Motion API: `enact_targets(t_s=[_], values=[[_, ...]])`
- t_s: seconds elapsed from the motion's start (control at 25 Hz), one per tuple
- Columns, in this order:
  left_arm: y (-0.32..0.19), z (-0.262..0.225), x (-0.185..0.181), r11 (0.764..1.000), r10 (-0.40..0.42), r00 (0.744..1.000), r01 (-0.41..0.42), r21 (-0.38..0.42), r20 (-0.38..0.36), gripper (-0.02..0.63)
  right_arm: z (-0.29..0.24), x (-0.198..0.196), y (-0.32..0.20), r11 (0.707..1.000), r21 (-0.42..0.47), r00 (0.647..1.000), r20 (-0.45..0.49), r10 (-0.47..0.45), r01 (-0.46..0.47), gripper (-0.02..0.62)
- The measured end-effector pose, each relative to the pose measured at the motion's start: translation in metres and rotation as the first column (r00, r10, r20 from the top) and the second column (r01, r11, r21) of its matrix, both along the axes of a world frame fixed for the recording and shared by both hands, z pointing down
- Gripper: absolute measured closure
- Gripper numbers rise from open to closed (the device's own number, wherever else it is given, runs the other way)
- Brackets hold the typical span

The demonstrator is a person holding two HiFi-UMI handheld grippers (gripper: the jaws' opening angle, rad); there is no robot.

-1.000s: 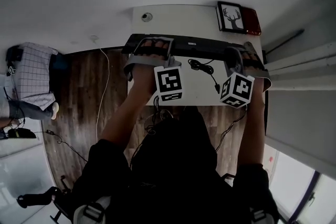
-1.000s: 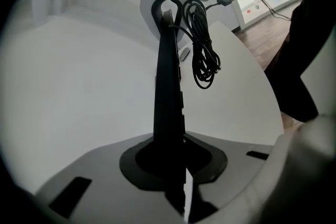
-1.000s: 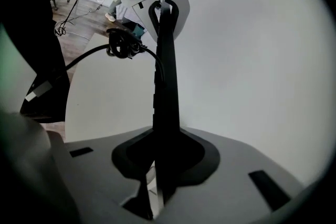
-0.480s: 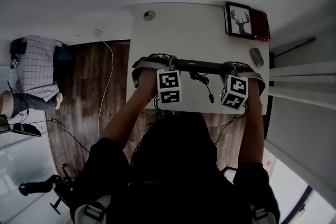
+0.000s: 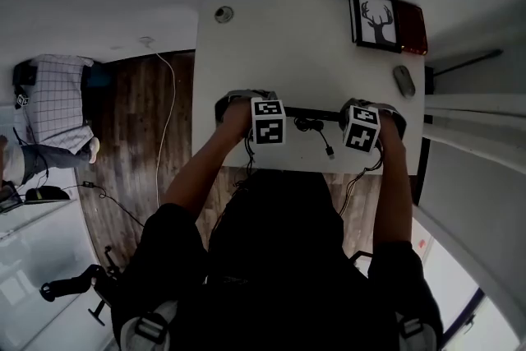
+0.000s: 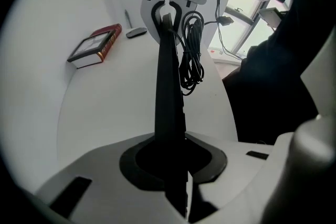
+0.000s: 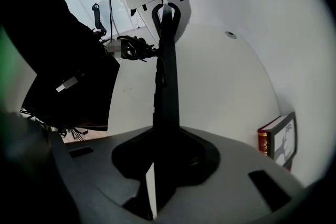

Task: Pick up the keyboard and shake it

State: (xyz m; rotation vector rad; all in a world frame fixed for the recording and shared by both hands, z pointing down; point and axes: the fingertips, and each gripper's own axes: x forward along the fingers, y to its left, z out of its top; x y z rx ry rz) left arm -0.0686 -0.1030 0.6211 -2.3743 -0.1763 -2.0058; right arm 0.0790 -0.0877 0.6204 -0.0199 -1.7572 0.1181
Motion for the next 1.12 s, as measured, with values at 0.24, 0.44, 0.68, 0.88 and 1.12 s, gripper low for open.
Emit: enact_targets(t_s=[0.24, 0.44, 0.68, 0.88, 1.12], values=[[-0.02, 0.004, 0.008, 1.0, -0.011, 1.0, 0.011, -0.026, -0.018, 0.531, 0.002, 0.008, -0.024, 1.0, 0.011, 1.0, 0.018, -0.007, 0.007, 0.506], [-0.04, 0.006, 0.013, 1.0, -0.015, 0.999, 0.015, -0.005, -0.042, 0.508, 0.005, 0.012, -0.043, 1.0, -0.02, 0.999, 0.048, -0.012, 0.013, 0.504], [-0.068, 0.013, 0.018, 0.99, -0.03, 0.996, 0.042, 0.133, -0.089, 0.366, 0.01, 0.015, -0.061, 0.995, -0.089, 0.995, 0.092, -0.036, 0.044, 0.483], [-0.092, 0.014, 0.005, 0.928, -0.179, 0.964, 0.232, 0.291, -0.196, 0.191, 0.013, 0.016, -0.069, 0.984, -0.162, 0.991, 0.127, -0.052, 0.073, 0.471], [-0.098, -0.02, -0.037, 0.747, -0.403, 0.813, 0.557, 0.363, -0.42, 0.112, 0.013, 0.003, -0.075, 0.972, -0.175, 0.98, 0.146, -0.132, 0.157, 0.471]])
